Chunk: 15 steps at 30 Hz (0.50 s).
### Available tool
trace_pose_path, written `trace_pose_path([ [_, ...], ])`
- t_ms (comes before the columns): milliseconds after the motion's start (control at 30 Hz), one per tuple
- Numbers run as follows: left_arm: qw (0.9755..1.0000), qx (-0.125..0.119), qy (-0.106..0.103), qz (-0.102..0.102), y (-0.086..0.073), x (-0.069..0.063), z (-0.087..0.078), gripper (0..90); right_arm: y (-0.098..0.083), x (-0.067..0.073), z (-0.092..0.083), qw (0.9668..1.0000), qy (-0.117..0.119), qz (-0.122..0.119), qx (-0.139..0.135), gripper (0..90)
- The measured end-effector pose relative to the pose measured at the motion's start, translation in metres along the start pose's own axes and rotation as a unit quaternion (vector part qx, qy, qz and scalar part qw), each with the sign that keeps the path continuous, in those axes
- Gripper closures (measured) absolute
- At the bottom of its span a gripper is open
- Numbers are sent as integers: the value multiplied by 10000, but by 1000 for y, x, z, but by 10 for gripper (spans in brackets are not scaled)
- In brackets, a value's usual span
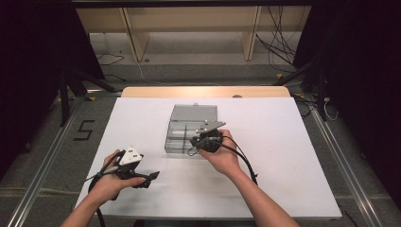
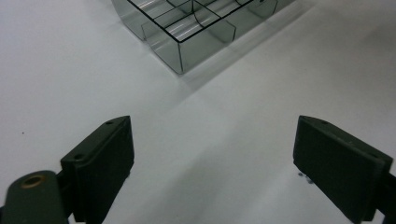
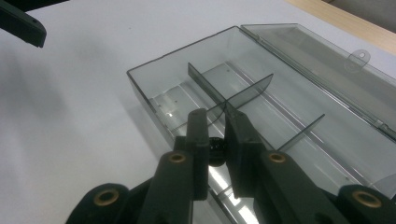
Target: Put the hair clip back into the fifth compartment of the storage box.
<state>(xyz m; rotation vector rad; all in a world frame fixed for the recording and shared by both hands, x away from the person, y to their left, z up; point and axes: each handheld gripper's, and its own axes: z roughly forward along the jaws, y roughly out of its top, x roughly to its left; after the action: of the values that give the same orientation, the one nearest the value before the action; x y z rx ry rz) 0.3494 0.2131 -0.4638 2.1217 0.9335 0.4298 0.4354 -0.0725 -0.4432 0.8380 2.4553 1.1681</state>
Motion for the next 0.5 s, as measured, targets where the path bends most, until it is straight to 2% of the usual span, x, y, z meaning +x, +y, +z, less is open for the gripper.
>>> trace_pose_path([
  [500,10000,11,-4,13,0,1,0,120,6,-4,5,10000,-60,21,58,810],
])
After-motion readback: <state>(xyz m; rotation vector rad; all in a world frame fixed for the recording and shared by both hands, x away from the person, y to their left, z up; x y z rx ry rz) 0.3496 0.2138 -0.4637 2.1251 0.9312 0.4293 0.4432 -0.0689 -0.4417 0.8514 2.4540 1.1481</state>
